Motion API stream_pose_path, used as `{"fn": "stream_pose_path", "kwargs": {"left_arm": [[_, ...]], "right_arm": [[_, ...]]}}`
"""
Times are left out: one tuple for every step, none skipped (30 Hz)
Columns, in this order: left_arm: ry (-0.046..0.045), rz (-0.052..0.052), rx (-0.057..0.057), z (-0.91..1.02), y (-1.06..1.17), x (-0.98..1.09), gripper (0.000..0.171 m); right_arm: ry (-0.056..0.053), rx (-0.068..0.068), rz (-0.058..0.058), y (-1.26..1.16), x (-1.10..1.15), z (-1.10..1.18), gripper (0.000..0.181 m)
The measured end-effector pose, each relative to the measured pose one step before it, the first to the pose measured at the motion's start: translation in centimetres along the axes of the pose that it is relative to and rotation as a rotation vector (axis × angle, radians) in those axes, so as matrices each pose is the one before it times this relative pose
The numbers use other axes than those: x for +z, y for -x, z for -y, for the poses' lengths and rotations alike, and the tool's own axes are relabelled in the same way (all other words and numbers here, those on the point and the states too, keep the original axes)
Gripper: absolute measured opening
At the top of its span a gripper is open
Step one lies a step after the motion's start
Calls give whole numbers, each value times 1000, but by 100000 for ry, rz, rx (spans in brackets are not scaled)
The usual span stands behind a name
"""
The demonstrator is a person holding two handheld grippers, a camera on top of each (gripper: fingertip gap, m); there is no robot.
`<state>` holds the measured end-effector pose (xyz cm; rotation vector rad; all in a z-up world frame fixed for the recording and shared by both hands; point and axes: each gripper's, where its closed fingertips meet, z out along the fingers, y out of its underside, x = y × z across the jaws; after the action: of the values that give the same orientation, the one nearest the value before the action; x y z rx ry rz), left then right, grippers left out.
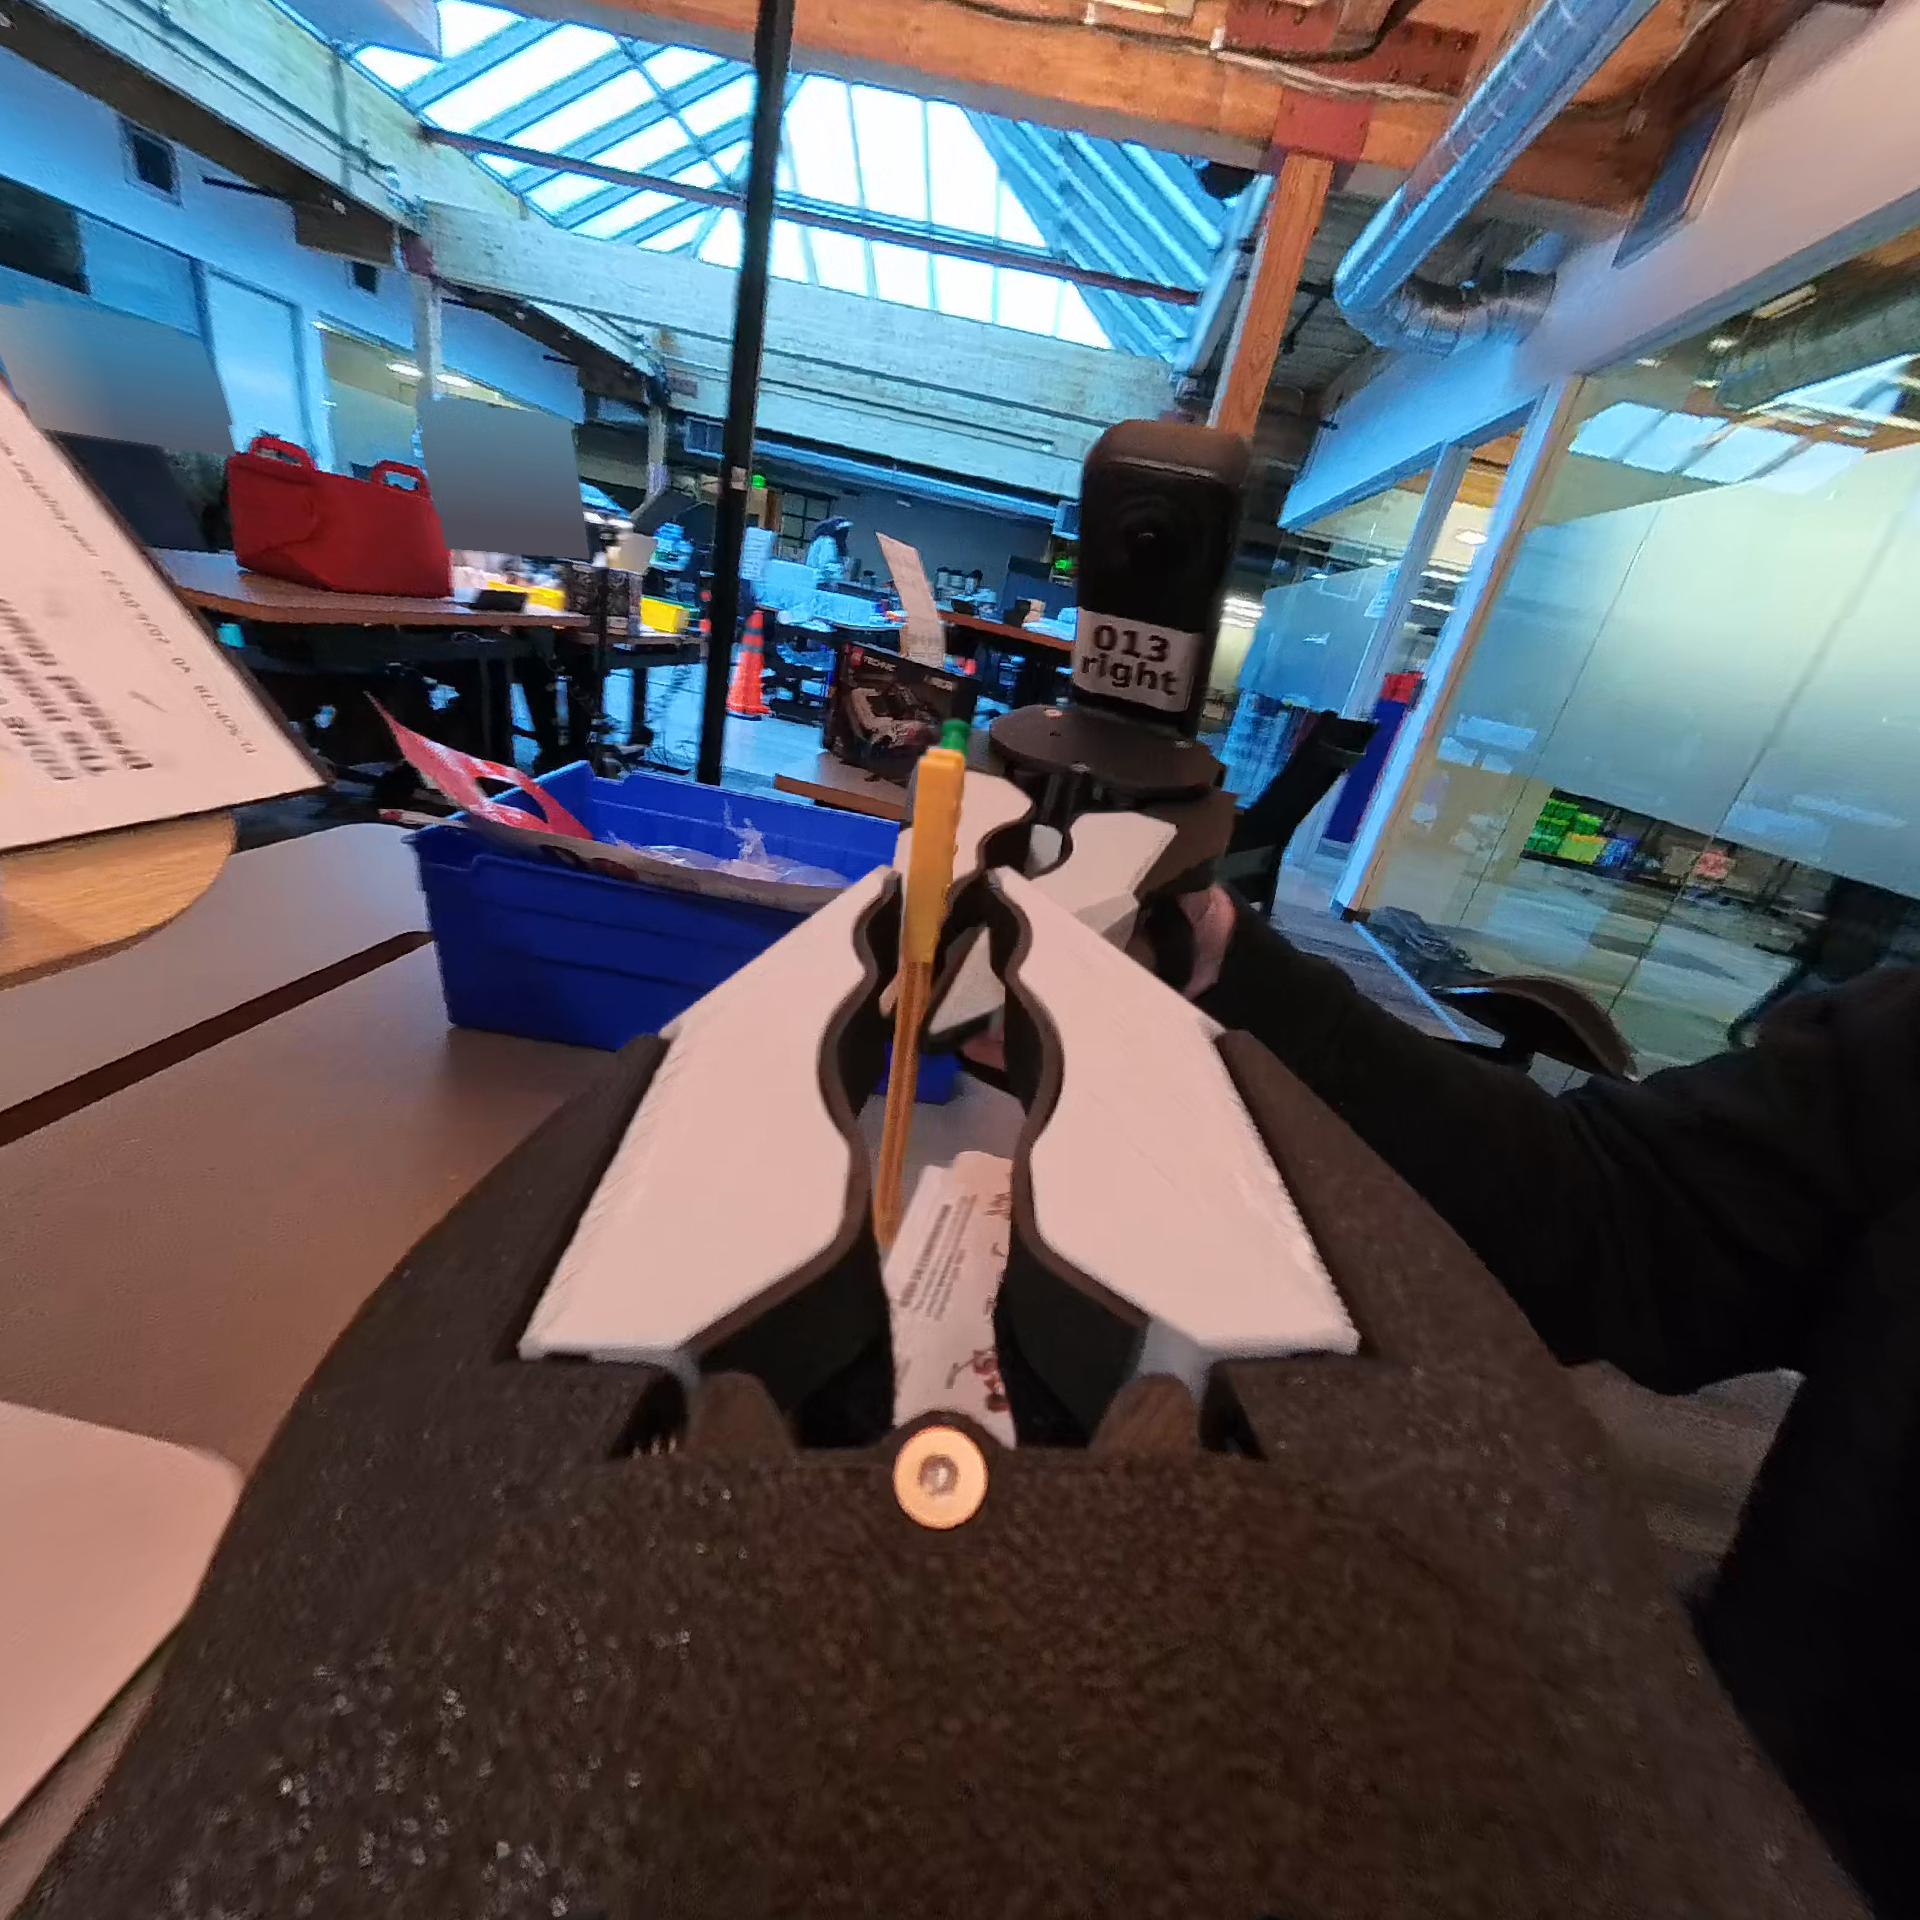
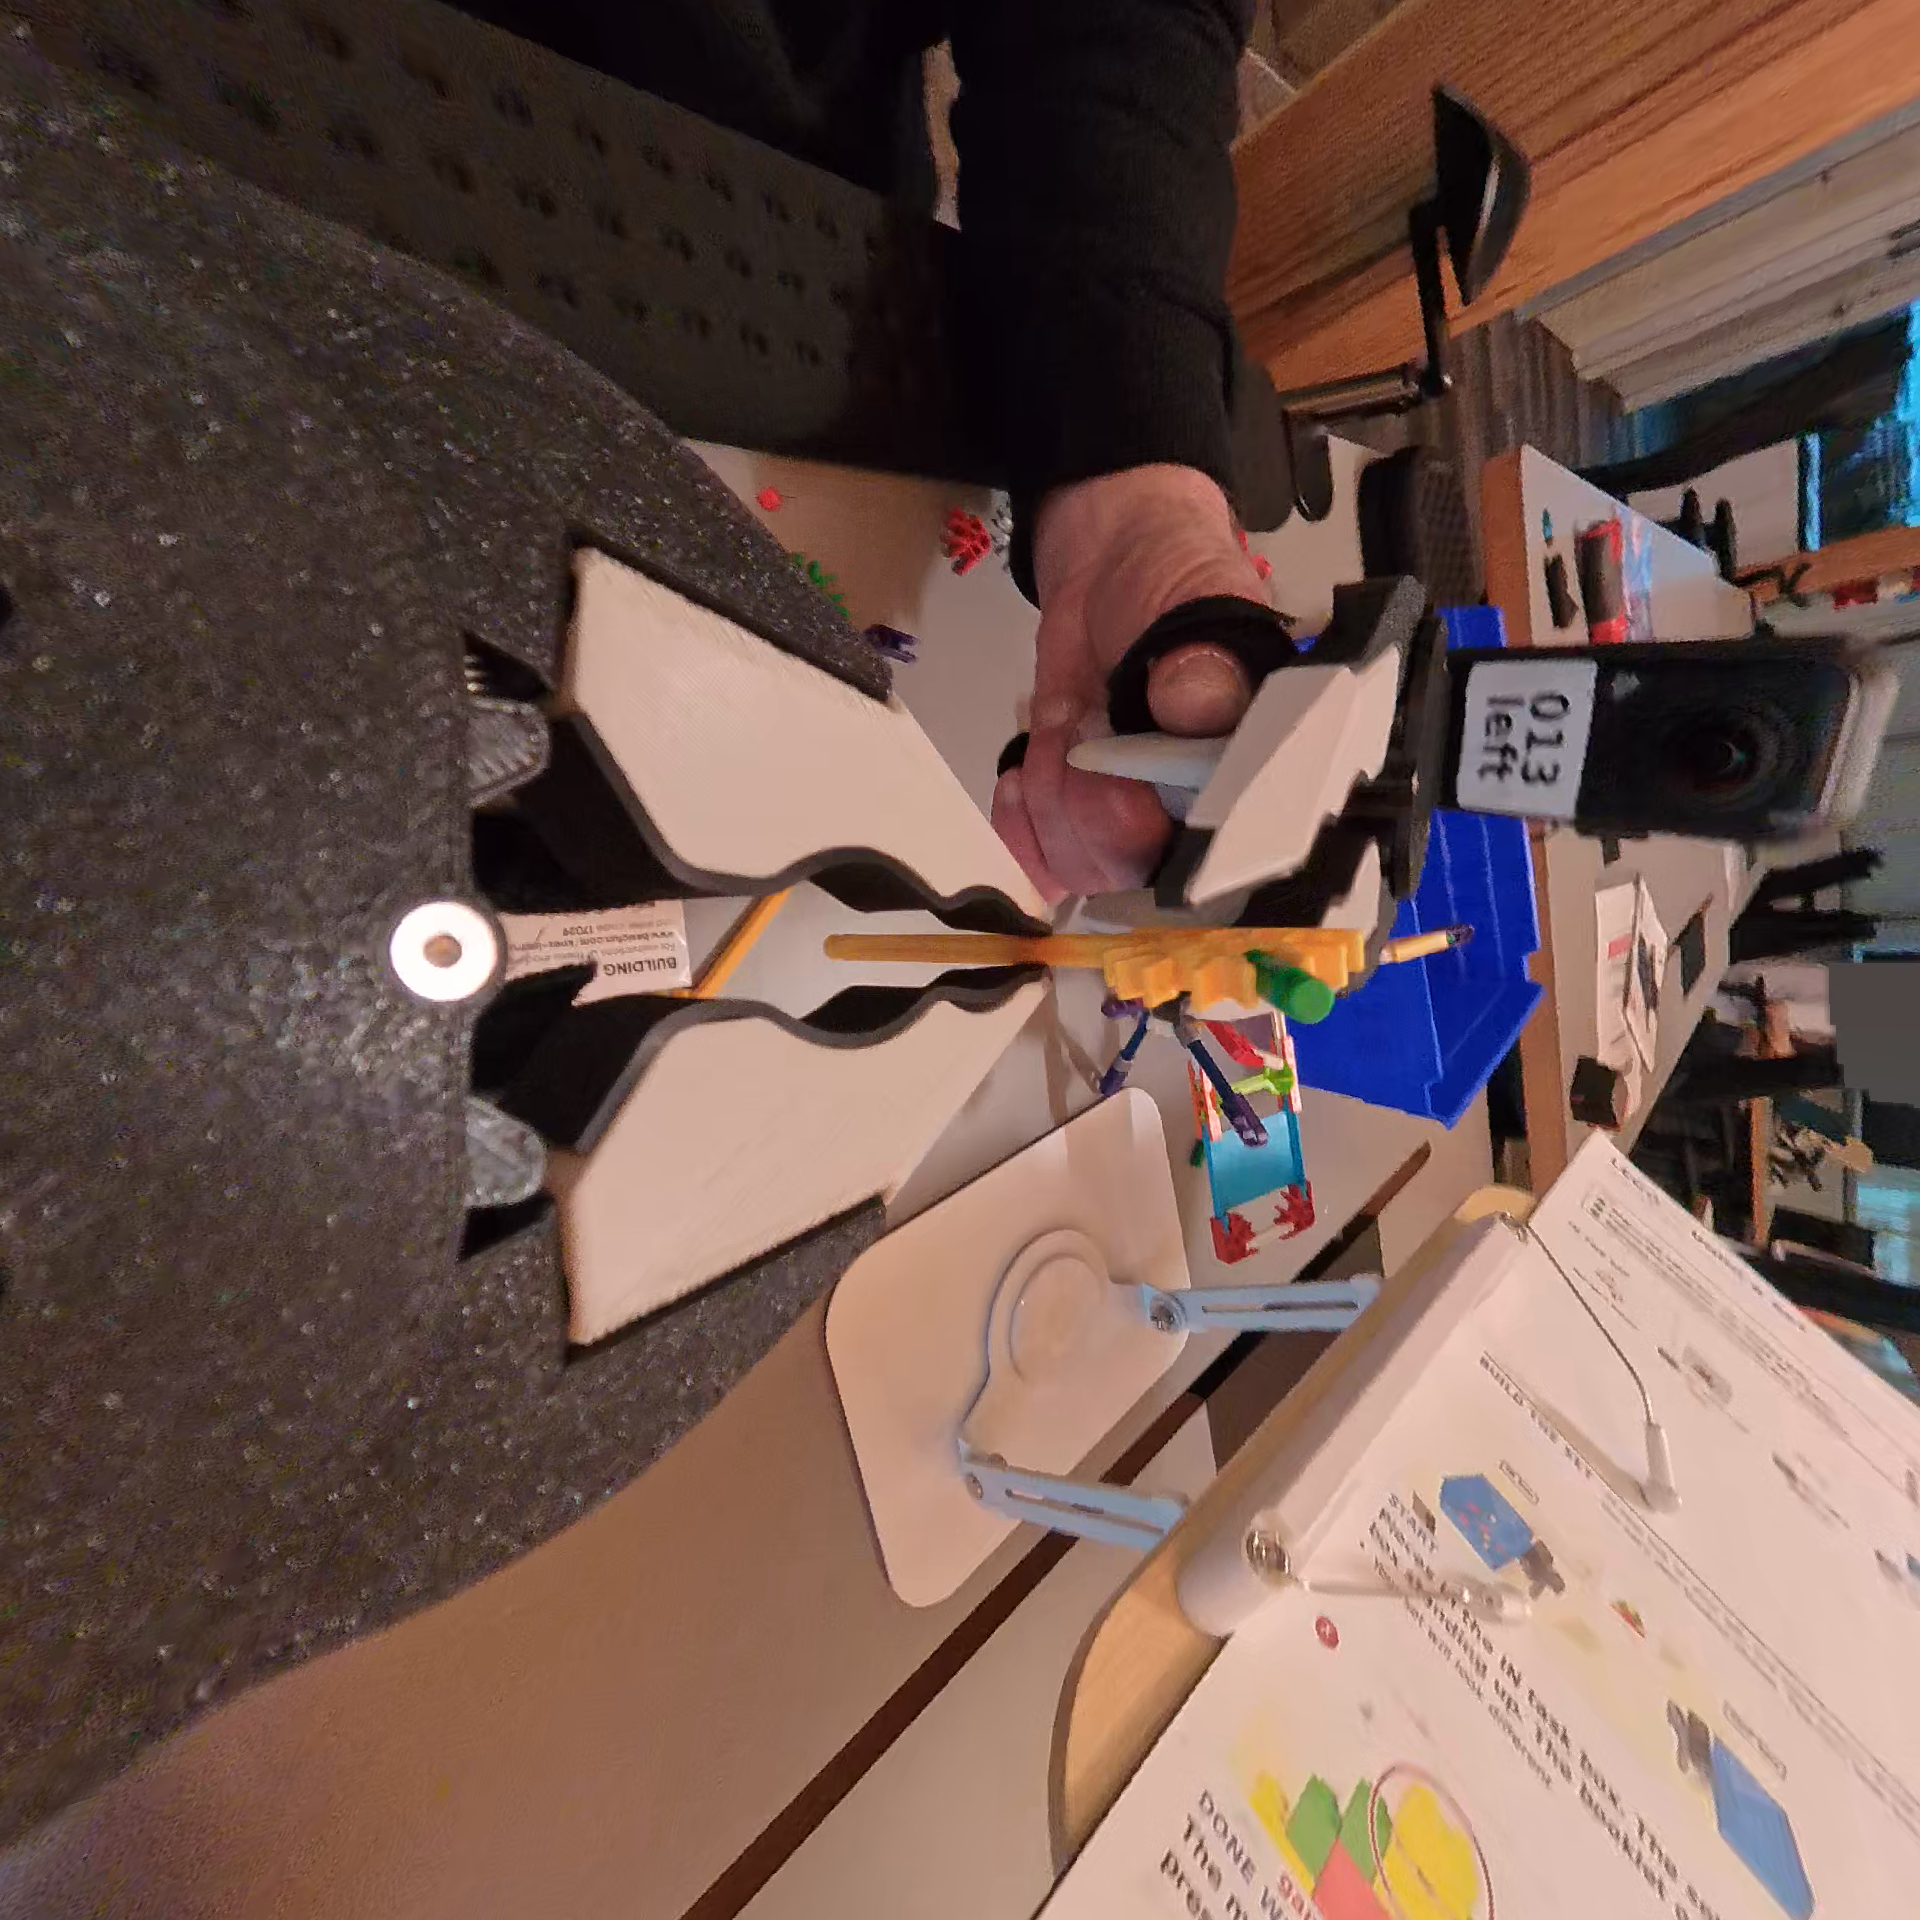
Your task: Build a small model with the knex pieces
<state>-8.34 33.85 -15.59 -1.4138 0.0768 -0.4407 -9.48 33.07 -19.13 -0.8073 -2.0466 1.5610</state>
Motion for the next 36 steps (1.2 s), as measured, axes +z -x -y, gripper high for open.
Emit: {"fn": "stream_pose_path", "kwargs": {"left_arm": [[-193, 3127, 1034, 58, 452, -110, 18], [431, 2277, 1246, -51, 345, -88, 18], [1032, 1732, 1158, -155, 258, -15, 21], [913, 1035, -196, -180, 200, 35, 24], [840, -21, -848, -204, 67, 85, 26], [1725, -1072, -261, -370, -114, 174, 26], [2864, -946, 236, -559, -136, 279, 26], [2208, 662, 632, -463, 56, 288, 27], [1777, 915, 1001, -402, 50, 278, 25], [1521, 838, 944, -329, 8, 241, 23], [1382, 139, 821, -256, -77, 182, 17], [675, -633, 741, -121, -189, 108, 11], [12, -655, 336, -7, -162, 35, 5], [-195, 502, -362, 50, 62, -23, 5], [602, 249, -373, -46, 56, -78, 4], [1067, 388, 185, -95, 88, -84, 4], [1482, 1677, 297, -128, 231, -74, 4], [2992, 2523, -960, -329, 352, -16, 4], [3431, 2021, -697, -383, 267, 9, 4], [3249, 1863, -491, -403, 240, 10, 4], [4326, 2826, -805, -590, 428, -1, 4], [5958, 3324, 531, -851, 535, 5, 4], [4138, 2437, 1287, -646, 396, -11, 4], [2417, 1793, -1477, -428, 409, -15, 4], [2964, 2364, -2020, -512, 528, 23, 4], [4754, 3260, 941, -753, 551, 117, 4], [3535, 3595, 2084, -553, 440, 181, 4], [2150, 1644, -491, -334, 154, 248, 4], [557, 759, -292, -80, -27, 228, 4], [822, 2470, 1250, -90, 195, 187, 4], [1789, 3092, 2262, -232, 299, 193, 4], [1860, 1852, 1812, -261, 177, 206, 4], [841, 283, 789, -164, 5, 203, 4], [-802, -244, -508, 48, -31, 143, 4], [-524, -715, -945, 27, -58, 129, 4], [362, -579, -324, -102, -47, 123, 4]], "right_arm": [[-784, 1928, -2545, -586, -65, 108, 5], [-1539, 1583, -1808, -475, -104, 195, 5], [-2950, 1399, -1041, -352, -155, 396, 5], [-3343, 2080, -950, -354, -152, 463, 5], [-2815, 2375, -681, -304, -103, 404, 5], [-3185, 1677, -466, -192, -54, 425, 5], [-3588, 1538, 424, -14, -23, 491, 6], [-2955, 1431, 1976, 266, 20, 405, 5], [-1935, 724, 2456, 398, 22, 267, 5], [-1154, 502, 1818, 322, 19, 196, 5], [-753, 426, 1184, 220, 2, 122, 5], [-466, 320, 1008, 199, 25, 60, 5], [-673, 17, 762, 160, 34, 56, 5], [-692, 176, 363, 97, 64, 41, 5], [-95, 397, 86, 36, 98, -37, 5], [303, -142, -118, -13, 57, -76, 5], [639, -674, -1070, -177, -3, -132, 5], [1457, -368, -1797, -337, -2, -254, 5], [2034, -194, -1683, -372, -20, -343, 6], [2095, -537, -1777, -356, -58, -337, 6], [2494, -368, -2956, -533, -89, -377, 7], [3090, 104, -3142, -590, -113, -448, 8], [3044, -774, -2577, -491, -151, -452, 9], [2350, -1093, -2606, -464, -209, -368, 9], [2630, -40, -2611, -513, -198, -392, 10], [3130, -171, -2827, -533, -188, -474, 13], [4296, -1243, -3632, -597, -183, -688, 15], [6257, -2061, -3738, -515, -132, -1051, 15], [8026, -2480, -3042, -341, -36, -1405, 15], [8403, -3107, -2566, -223, 132, -1579, 15], [7974, -3473, -1174, 67, 339, -1624, 14], [7625, -2754, 1026, 443, 572, -1593, 14], [6406, -1725, 1923, 564, 802, -1303, 14], [4878, -1641, 2196, 618, 902, -898, 13], [3694, -2431, 2148, 643, 887, -580, 9], [2650, -1802, 1330, 478, 817, -329, 5]]}}
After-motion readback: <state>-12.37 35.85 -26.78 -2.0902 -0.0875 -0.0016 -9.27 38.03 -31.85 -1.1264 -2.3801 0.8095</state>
